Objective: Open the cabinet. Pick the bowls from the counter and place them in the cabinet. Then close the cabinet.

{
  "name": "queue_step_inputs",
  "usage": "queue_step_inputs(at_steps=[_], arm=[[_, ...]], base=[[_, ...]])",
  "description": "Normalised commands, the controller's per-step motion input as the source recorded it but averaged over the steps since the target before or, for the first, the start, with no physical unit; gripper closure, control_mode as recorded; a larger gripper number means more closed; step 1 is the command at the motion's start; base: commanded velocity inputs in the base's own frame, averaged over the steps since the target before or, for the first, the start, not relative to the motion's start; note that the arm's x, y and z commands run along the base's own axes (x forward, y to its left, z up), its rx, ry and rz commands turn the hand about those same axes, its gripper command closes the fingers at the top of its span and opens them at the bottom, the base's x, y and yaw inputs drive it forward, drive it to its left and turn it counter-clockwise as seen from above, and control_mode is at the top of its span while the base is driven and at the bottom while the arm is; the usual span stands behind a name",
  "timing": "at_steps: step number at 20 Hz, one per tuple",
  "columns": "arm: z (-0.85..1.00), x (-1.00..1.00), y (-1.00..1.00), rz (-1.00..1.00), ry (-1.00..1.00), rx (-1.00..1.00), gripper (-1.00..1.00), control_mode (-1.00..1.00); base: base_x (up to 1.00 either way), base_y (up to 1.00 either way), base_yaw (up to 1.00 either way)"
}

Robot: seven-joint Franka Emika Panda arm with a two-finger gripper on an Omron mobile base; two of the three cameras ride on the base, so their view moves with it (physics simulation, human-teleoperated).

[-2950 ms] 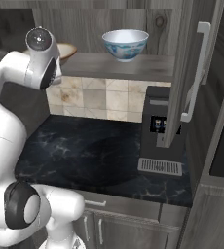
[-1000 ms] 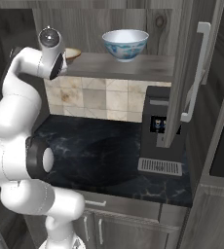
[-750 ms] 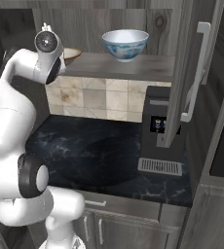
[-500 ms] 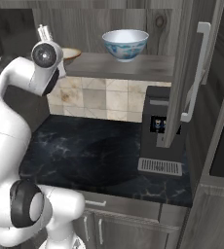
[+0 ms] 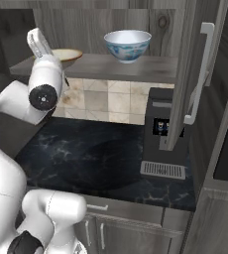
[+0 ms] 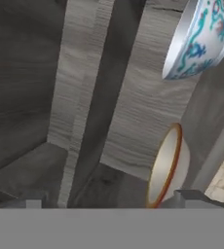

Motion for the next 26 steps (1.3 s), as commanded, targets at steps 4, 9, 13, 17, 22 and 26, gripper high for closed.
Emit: queue_step_inputs(at_steps=[4,9,13,17,22,26], arm=[[0.12,-1.00,-0.01,0.00,-0.24,-0.22,-1.00,-1.00],[0.00,-1.00,0.00,0.00,-0.09,-0.39,-1.00,-1.00],[0.00,-1.00,0.00,0.00,0.00,-0.45,-1.00,-1.00],[0.00,-1.00,0.00,0.00,0.00,-0.48,-1.00,-1.00],[-0.03,-1.00,0.01,0.00,0.00,-0.54,-1.00,-1.00],[-0.13,-1.00,0.24,0.00,0.00,-0.56,-1.00,-1.00]], base=[[0.00,0.00,0.00],[0.00,0.00,0.00],[0.00,0.00,0.00],[0.00,0.00,0.00],[0.00,0.00,0.00],[0.00,0.00,0.00]])
